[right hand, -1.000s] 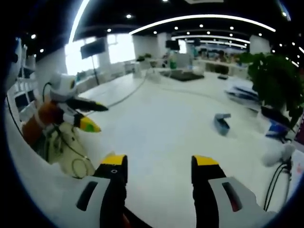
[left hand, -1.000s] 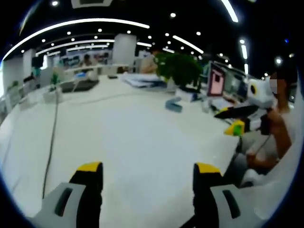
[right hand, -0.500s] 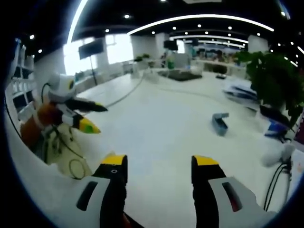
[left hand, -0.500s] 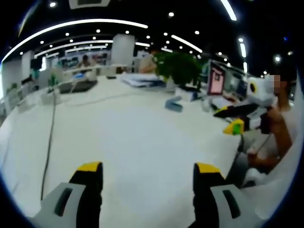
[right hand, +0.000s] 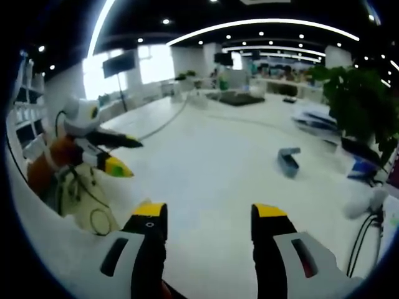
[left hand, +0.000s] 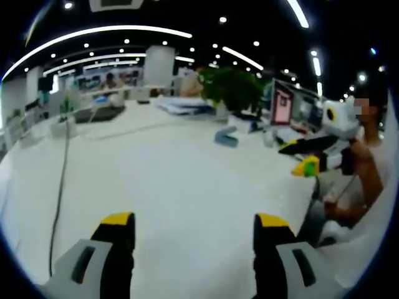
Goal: Pick up the paper insert the paper into the punch align the paper edges press the punch to punch holes
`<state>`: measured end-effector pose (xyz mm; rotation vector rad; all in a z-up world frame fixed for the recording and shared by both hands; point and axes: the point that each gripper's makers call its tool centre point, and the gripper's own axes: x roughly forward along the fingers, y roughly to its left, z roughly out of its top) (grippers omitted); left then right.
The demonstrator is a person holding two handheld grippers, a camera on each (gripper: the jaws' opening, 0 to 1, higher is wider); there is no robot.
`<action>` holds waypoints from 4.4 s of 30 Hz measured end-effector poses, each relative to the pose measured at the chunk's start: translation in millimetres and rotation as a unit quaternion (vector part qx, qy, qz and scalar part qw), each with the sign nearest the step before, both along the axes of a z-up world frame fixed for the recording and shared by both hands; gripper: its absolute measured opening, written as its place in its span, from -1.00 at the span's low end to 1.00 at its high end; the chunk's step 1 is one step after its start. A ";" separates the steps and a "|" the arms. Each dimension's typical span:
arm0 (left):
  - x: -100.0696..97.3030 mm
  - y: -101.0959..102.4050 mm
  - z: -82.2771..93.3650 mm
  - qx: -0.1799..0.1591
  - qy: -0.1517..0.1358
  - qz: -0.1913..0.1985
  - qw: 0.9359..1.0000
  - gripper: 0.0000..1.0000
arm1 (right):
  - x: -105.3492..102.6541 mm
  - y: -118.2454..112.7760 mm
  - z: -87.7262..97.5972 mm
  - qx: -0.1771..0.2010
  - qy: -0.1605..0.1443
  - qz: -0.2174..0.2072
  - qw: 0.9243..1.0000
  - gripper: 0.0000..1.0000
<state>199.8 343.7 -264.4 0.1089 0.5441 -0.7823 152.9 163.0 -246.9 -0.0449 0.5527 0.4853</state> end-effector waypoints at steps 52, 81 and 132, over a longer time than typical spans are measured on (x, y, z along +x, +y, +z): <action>40.9 -4.3 -24.4 -0.047 -0.042 -0.072 0.995 0.54 | 29.6 37.0 -21.7 -0.036 0.024 -0.006 0.999 0.11; 32.7 -18.8 -42.5 -0.046 -0.078 -0.144 0.985 0.57 | 40.0 35.3 -32.6 -0.036 0.033 -0.022 0.999 0.11; 27.3 -24.1 -43.0 -0.048 -0.106 -0.158 0.981 0.45 | 71.3 65.4 -60.2 0.013 0.056 -0.093 0.994 0.18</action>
